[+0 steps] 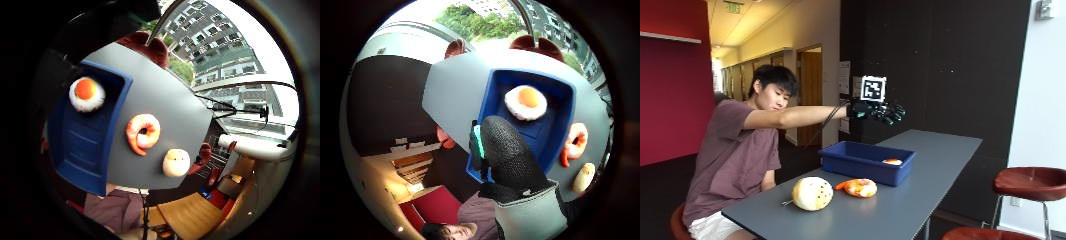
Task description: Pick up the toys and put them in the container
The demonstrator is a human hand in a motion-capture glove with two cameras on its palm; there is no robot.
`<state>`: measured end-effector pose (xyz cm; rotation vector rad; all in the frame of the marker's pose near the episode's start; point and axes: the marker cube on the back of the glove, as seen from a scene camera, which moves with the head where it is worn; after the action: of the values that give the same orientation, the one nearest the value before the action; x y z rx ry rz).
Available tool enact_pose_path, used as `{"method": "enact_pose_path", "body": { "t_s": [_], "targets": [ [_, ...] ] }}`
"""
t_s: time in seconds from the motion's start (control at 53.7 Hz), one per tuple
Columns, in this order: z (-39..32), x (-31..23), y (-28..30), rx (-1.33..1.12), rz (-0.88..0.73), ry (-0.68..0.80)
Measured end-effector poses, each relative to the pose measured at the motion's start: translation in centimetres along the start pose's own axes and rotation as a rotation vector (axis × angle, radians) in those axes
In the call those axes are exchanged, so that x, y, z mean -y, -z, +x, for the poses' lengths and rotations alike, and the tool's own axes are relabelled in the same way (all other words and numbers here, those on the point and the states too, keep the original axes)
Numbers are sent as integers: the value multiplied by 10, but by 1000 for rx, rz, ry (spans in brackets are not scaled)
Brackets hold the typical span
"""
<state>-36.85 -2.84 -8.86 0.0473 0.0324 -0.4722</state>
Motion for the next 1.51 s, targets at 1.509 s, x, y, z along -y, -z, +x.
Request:
{"method": "enact_pose_path", "body": {
  "t_s": [1.509],
  "targets": [
    [219, -149, -163, 191, -74, -311]
  ]
}}
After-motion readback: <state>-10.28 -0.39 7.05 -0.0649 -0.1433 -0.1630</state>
